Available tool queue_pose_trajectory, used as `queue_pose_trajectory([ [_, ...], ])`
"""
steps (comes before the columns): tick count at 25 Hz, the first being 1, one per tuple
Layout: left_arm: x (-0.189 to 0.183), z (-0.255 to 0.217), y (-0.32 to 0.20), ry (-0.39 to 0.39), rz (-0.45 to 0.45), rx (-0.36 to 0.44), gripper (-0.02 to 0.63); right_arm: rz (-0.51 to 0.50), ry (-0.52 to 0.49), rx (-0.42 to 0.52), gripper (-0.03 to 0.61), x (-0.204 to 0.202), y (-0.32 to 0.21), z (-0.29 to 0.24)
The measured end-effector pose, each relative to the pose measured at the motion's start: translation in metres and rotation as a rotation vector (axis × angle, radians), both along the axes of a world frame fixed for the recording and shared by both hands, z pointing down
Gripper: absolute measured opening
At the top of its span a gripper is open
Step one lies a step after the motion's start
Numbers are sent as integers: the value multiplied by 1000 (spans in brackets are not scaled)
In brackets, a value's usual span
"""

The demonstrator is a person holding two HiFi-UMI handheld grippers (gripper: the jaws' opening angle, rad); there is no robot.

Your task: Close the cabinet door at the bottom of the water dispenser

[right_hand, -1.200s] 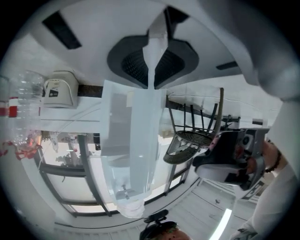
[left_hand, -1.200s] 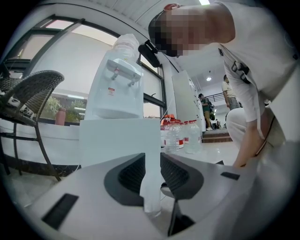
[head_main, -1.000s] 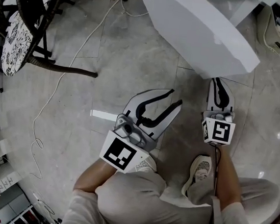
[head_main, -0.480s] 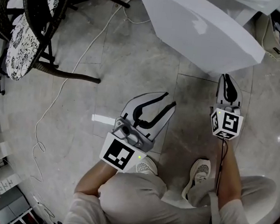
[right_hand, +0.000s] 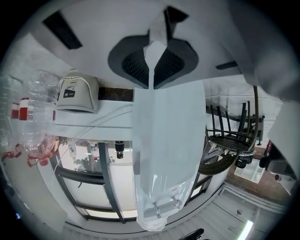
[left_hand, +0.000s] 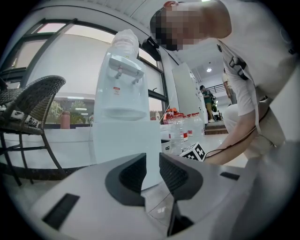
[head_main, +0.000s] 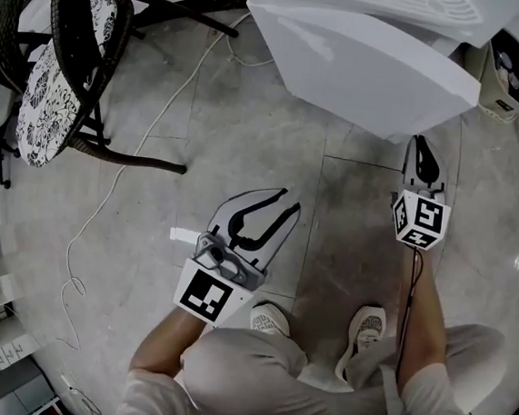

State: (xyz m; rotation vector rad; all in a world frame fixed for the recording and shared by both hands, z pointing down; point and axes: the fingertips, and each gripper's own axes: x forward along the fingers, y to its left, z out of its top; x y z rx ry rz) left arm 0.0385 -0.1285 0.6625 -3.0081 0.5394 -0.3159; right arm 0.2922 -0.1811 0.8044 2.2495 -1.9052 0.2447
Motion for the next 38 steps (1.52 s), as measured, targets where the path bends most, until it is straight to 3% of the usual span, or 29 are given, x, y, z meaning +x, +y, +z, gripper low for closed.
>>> queue_pose_trajectory([
  [5,10,-6,-5,28,-2,16,89,24,-3,-5,34,10,-13,-1],
  [9,31,-11,-29,92,-147,81,23,51,-2,11,25,15,-19,-2],
  [11,49,-3,-41,104,-172,95,8,65,-4,18,20,16,-19,-2],
  [15,87,27,-61,82,-158,-6,8,72,-7,22,18,17,-23,-2],
  [19,123,45,-69,57,-107,12,8,59,7,45,20,18,-31,-12],
  [24,148,54,-91,65,-114,15,8,6,51,56,20,5,-48,-25],
  [28,169,47,-102,89,-108,24,8,25,22,75,20,6,-54,-32],
  [38,183,38,-102,107,-98,22,8,55,-14,102,20,17,-67,-41],
])
